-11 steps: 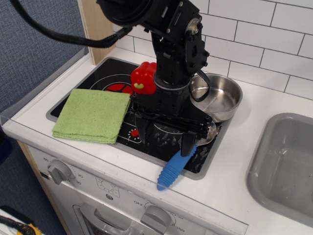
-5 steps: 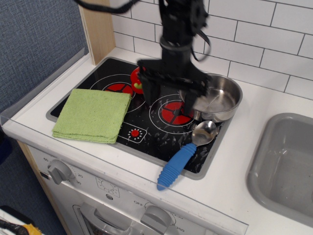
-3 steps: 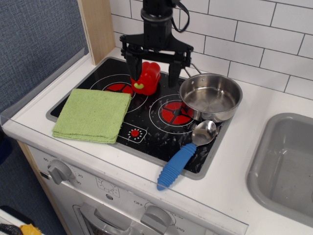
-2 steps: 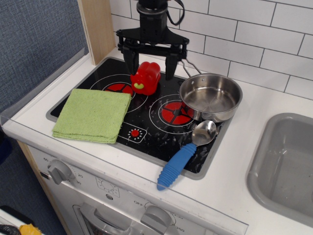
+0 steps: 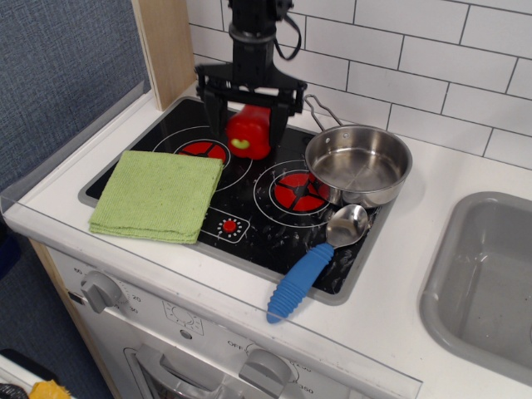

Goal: Move the pepper to the towel

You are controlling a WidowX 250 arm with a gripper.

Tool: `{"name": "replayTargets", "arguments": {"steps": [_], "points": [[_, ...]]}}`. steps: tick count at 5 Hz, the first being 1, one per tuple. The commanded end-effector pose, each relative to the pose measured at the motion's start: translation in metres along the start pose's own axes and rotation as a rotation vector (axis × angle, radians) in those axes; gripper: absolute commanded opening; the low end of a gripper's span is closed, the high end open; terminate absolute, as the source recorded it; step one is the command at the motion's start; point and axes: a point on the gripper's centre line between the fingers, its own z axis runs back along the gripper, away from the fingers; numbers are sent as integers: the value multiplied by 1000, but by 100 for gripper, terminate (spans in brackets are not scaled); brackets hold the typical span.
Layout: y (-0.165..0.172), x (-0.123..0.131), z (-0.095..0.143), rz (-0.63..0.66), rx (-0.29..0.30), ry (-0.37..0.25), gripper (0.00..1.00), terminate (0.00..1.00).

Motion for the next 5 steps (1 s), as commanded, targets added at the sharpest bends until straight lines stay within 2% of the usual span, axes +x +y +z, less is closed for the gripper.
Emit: {"name": "replayTargets", "arguments": {"steps": [1, 2, 3, 4, 5], "points": [[6, 8, -1, 1, 2, 0, 100, 0], [5, 7, 9, -13, -15, -27, 0, 0], [15, -1, 42, 1, -36, -104, 0, 0], [46, -33, 72, 10, -28, -146, 0, 0], [72, -68, 65, -12, 29, -75, 0, 0]]}}
